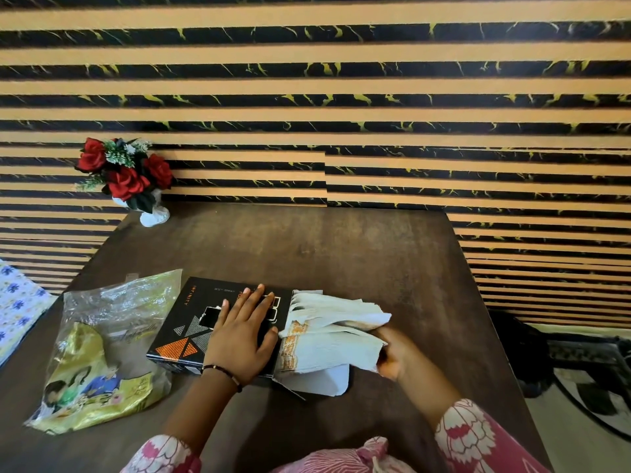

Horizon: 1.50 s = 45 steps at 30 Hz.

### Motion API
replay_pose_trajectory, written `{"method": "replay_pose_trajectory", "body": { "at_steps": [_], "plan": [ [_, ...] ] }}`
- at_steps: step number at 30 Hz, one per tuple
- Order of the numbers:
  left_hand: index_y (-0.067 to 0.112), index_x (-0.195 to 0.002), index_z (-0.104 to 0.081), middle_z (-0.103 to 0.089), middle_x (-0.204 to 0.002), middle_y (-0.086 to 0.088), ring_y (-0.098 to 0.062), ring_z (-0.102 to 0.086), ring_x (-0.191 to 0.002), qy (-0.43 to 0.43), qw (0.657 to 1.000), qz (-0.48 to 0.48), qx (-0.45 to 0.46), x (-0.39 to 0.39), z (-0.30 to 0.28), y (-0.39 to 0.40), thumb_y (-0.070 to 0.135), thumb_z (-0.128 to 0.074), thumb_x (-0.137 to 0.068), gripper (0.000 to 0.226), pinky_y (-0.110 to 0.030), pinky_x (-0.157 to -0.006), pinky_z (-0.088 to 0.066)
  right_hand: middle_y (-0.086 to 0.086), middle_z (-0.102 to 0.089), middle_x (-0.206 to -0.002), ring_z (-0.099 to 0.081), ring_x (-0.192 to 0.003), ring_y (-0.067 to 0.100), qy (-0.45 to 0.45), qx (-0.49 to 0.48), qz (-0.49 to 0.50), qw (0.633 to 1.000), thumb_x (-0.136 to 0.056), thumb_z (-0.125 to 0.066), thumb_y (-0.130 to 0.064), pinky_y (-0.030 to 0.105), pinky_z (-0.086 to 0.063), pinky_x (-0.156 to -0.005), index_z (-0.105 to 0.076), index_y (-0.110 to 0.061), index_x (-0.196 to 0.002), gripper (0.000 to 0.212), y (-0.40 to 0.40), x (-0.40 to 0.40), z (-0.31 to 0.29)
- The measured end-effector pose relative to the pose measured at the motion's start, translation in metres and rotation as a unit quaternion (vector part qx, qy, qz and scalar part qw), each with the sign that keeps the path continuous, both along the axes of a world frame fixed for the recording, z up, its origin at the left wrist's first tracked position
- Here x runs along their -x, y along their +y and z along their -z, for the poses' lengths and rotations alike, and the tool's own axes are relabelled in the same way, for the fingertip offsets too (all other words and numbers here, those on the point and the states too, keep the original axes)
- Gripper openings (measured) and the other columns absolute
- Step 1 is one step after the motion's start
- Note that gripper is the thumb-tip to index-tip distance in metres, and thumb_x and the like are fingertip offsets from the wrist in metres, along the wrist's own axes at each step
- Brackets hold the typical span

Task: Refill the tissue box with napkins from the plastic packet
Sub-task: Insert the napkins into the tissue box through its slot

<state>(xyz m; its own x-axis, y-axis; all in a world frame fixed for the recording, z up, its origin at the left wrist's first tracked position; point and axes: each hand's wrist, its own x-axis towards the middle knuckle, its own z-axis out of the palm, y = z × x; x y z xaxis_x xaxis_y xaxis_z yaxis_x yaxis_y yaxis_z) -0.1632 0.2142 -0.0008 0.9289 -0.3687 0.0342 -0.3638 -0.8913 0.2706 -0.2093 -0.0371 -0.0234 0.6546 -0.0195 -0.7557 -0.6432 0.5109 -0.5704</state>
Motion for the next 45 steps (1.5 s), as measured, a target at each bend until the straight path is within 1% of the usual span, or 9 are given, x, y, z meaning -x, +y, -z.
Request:
{"method": "replay_pose_trajectory", "body": {
  "at_steps": [5,10,15,21,30,32,35,38,45],
  "plan": [
    [0.032,-0.144,-0.016,-0.009,-0.155,0.010,-0.003,0.006,-0.136,-0.001,1.000,-0.001,0.000,-0.001,0.001,0.000,0.058,-0.009,-0.073,0.075,-0.034,-0.115,0.006,0.003,-0.070,-0.060,-0.066,-0.053,0.014,-0.044,0.029,-0.018,0.998,-0.093,-0.048,-0.019,0.023,-0.049,-0.042,-0.066,-0.010,-0.087,0.021,0.010,0.014,0.008],
    [0.032,-0.143,-0.016,-0.009,-0.155,0.010,-0.007,0.003,-0.141,0.005,1.000,0.000,0.008,0.000,0.000,0.000,0.057,-0.006,-0.073,0.075,-0.035,-0.115,0.007,0.010,-0.072,-0.100,-0.068,-0.090,0.025,-0.074,0.117,-0.077,0.987,-0.082,-0.056,0.004,0.035,-0.054,-0.070,-0.061,-0.014,-0.113,0.036,0.007,0.023,0.014],
    [0.032,-0.143,-0.018,-0.009,-0.155,0.010,-0.004,0.007,-0.137,0.004,1.000,0.000,0.016,0.001,0.000,0.000,0.060,-0.005,-0.075,0.075,-0.034,-0.115,0.007,0.007,-0.069,-0.110,-0.064,-0.102,0.025,-0.105,0.105,-0.106,0.983,-0.084,-0.064,-0.014,0.043,-0.052,-0.082,-0.057,-0.022,-0.115,0.033,0.004,0.020,0.006],
    [0.032,-0.141,-0.025,-0.014,-0.154,0.011,-0.002,0.003,-0.137,0.007,0.998,-0.009,0.054,0.000,0.000,-0.002,0.065,-0.004,-0.078,0.075,-0.033,-0.115,0.005,0.022,-0.066,-0.108,-0.062,-0.078,0.022,-0.150,0.190,-0.113,0.964,-0.089,-0.059,-0.010,0.018,-0.051,-0.062,-0.060,-0.006,-0.112,0.024,0.013,0.013,0.005],
    [0.025,-0.113,-0.059,-0.051,-0.133,0.000,-0.022,-0.044,-0.123,0.039,0.979,-0.116,0.161,-0.014,-0.016,-0.019,0.072,-0.030,-0.073,0.067,-0.049,-0.109,-0.030,-0.001,-0.064,-0.115,-0.060,-0.108,0.017,-0.171,0.267,-0.191,0.929,-0.069,-0.075,-0.008,0.038,-0.057,-0.087,-0.058,-0.025,-0.117,0.054,0.008,0.012,0.013],
    [0.026,-0.118,-0.051,-0.048,-0.131,-0.002,-0.025,-0.043,-0.120,0.047,0.989,-0.112,0.086,-0.016,-0.021,-0.026,0.067,-0.051,-0.072,0.062,-0.047,-0.104,-0.035,-0.003,-0.062,-0.118,-0.057,-0.112,0.015,-0.177,0.269,-0.191,0.927,-0.066,-0.078,-0.010,0.041,-0.053,-0.094,-0.055,-0.027,-0.116,0.058,0.007,0.014,0.011],
    [0.029,-0.139,-0.024,-0.024,-0.146,-0.004,-0.028,-0.019,-0.137,0.076,0.995,-0.067,-0.021,-0.013,-0.017,-0.028,0.055,-0.068,-0.064,0.091,-0.050,-0.115,-0.014,-0.001,-0.059,-0.124,-0.053,-0.117,0.016,-0.172,0.233,-0.174,0.941,-0.058,-0.083,-0.013,0.043,-0.046,-0.102,-0.051,-0.027,-0.116,0.068,0.004,0.017,0.014],
    [0.031,-0.144,-0.001,-0.003,-0.154,-0.003,-0.028,0.003,-0.143,0.098,0.991,-0.037,-0.083,-0.010,-0.013,-0.026,0.057,-0.070,-0.061,0.112,-0.052,-0.115,0.000,-0.002,-0.061,-0.123,-0.054,-0.118,0.019,-0.155,0.226,-0.173,0.946,-0.049,-0.086,-0.023,0.049,-0.046,-0.101,-0.050,-0.027,-0.120,0.080,0.003,0.015,0.018],
    [0.025,-0.142,0.020,0.019,-0.154,-0.005,-0.030,0.018,-0.141,0.156,0.973,-0.067,-0.159,-0.001,-0.020,-0.041,0.045,-0.072,-0.067,0.120,-0.058,-0.113,-0.003,0.000,-0.064,-0.119,-0.058,-0.113,0.022,-0.123,0.220,-0.184,0.950,-0.053,-0.081,-0.021,0.052,-0.050,-0.094,-0.052,-0.024,-0.120,0.073,0.002,0.013,0.015]
  ]
}}
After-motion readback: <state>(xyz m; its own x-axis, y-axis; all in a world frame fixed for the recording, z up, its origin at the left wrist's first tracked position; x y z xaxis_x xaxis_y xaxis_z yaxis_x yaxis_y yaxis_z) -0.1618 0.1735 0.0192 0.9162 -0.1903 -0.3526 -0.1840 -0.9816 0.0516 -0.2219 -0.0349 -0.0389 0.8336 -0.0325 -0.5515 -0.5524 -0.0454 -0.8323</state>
